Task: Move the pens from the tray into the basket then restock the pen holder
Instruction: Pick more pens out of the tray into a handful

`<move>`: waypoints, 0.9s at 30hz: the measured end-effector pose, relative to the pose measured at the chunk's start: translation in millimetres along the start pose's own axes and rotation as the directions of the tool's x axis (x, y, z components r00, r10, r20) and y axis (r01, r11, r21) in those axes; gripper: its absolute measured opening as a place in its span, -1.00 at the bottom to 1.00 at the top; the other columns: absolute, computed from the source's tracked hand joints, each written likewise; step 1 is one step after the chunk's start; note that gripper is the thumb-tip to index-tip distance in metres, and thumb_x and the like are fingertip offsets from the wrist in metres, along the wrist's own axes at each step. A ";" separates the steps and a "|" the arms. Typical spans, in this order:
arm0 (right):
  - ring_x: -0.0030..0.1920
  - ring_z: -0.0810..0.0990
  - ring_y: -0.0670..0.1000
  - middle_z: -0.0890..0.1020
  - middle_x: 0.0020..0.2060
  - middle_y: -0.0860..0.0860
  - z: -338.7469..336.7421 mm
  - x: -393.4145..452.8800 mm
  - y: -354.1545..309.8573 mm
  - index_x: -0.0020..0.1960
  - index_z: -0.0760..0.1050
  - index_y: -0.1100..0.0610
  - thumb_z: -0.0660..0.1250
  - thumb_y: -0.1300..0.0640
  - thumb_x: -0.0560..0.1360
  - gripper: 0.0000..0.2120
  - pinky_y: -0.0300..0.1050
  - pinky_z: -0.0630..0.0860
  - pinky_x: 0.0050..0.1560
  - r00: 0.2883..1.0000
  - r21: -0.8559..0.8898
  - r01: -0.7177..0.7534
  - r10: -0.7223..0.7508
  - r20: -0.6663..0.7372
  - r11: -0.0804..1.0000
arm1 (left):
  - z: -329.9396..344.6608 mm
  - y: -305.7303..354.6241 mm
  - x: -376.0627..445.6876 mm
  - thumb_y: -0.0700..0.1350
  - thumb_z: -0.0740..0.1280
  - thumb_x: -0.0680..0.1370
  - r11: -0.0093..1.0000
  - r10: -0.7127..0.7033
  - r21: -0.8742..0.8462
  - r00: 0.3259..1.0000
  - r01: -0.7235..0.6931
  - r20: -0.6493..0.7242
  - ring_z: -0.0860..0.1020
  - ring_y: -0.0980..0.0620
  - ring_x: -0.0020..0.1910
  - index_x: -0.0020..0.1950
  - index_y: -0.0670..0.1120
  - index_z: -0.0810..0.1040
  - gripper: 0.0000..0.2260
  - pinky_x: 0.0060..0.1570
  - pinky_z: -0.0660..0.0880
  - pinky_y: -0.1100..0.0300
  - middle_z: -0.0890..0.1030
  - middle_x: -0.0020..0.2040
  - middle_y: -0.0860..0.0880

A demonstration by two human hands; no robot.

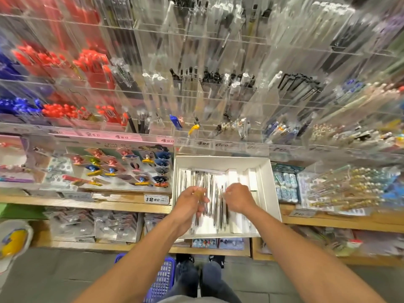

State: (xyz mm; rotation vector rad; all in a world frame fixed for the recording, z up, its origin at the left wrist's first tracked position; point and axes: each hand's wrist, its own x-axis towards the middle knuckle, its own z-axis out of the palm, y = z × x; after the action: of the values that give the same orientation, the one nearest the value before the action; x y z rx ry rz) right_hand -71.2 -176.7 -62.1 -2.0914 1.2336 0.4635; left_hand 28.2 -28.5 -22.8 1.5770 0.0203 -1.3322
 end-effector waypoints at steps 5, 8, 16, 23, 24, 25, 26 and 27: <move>-0.39 0.53 0.00 0.48 -0.43 -0.02 44.0 -0.9 9.3 -0.36 0.37 0.11 0.26 0.32 0.49 -0.72 -0.20 0.39 -0.46 0.999 -0.300 -0.045 0.046 -0.004 0.953 | -6.6 -4.8 0.0 -0.17 0.14 0.69 0.999 -0.012 -0.048 0.996 0.008 -0.087 0.40 0.17 -0.51 0.15 -0.11 0.55 -0.80 -0.48 0.34 0.29 0.60 -0.24 -0.01; -0.47 0.43 -0.06 0.47 -0.46 -0.03 45.7 -1.9 1.4 -0.39 0.36 0.10 0.27 0.43 0.40 -0.69 -0.22 0.29 -0.54 0.998 -0.382 -0.038 0.051 0.024 0.923 | -7.4 -5.5 -0.3 -0.17 0.14 0.69 0.998 -0.015 -0.069 0.994 0.008 -0.110 0.40 0.15 -0.48 0.15 -0.11 0.55 -0.80 -0.47 0.34 0.29 0.60 -0.28 0.01; -0.35 0.53 -0.02 0.54 -0.32 0.00 48.7 -8.7 -5.7 -0.19 0.50 0.15 0.30 0.38 0.44 -0.85 -0.18 0.48 -0.37 0.988 -0.333 -0.102 0.135 0.077 0.937 | -4.6 -10.2 0.5 -0.17 0.14 0.68 0.996 -0.028 -0.090 0.989 0.015 -0.148 0.42 0.16 -0.48 0.12 -0.09 0.56 -0.80 -0.47 0.35 0.29 0.61 -0.25 0.01; -0.43 0.45 -0.04 0.43 -0.40 -0.02 31.1 -16.9 -11.2 -0.22 0.36 0.15 0.18 0.15 0.60 -0.78 -0.22 0.33 -0.47 0.998 0.047 -0.062 0.062 -0.002 0.997 | -3.2 -10.6 2.4 -0.13 0.19 0.67 0.995 -0.015 -0.103 0.988 -0.001 -0.151 0.44 0.16 -0.46 0.14 -0.10 0.55 -0.83 -0.46 0.36 0.29 0.62 -0.24 0.01; -0.42 0.51 0.02 0.43 -0.42 0.00 25.7 -20.7 -13.7 -0.24 0.35 0.15 0.17 0.14 0.61 -0.75 -0.21 0.37 -0.42 1.000 0.143 0.001 -0.003 0.013 0.990 | -3.0 -10.2 3.1 -0.11 0.20 0.67 0.995 -0.010 -0.103 0.988 -0.006 -0.155 0.45 0.15 -0.42 0.14 -0.10 0.54 -0.84 -0.44 0.36 0.28 0.62 -0.22 0.00; -0.40 0.58 0.06 0.45 -0.45 0.03 20.4 -26.3 -16.1 -0.26 0.37 0.15 0.19 0.13 0.61 -0.73 -0.22 0.40 -0.36 0.997 0.250 0.064 -0.072 0.025 0.966 | -2.5 -9.8 3.9 -0.09 0.22 0.67 0.994 -0.009 -0.105 0.987 -0.008 -0.158 0.45 0.13 -0.38 0.14 -0.10 0.54 -0.85 -0.41 0.37 0.27 0.62 -0.19 -0.01; -0.40 0.60 0.03 0.51 -0.46 0.03 15.5 -33.3 -18.7 -0.25 0.40 0.15 0.22 0.10 0.60 -0.73 -0.24 0.42 -0.33 0.991 0.353 0.105 -0.128 0.041 0.930 | -1.5 -9.7 4.7 -0.08 0.23 0.67 0.994 -0.012 -0.111 0.987 -0.006 -0.158 0.46 0.11 -0.34 0.13 -0.10 0.53 -0.85 -0.36 0.39 0.25 0.62 -0.16 -0.01; -0.44 0.59 -0.04 0.56 -0.46 0.00 12.1 -40.5 -21.0 -0.19 0.44 0.13 0.27 0.03 0.58 -0.77 -0.26 0.43 -0.35 0.983 0.444 0.127 -0.173 0.065 0.887 | -0.3 -9.9 5.3 -0.06 0.25 0.66 0.993 -0.016 -0.115 0.989 -0.001 -0.147 0.48 0.09 -0.29 0.11 -0.10 0.52 -0.86 -0.30 0.41 0.22 0.62 -0.16 -0.01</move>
State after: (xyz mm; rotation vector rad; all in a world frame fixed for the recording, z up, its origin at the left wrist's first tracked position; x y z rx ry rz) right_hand -72.6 -135.4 -39.4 -1.7348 0.9957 0.1944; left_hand 24.7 -26.5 -33.3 1.5755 0.1908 -1.1964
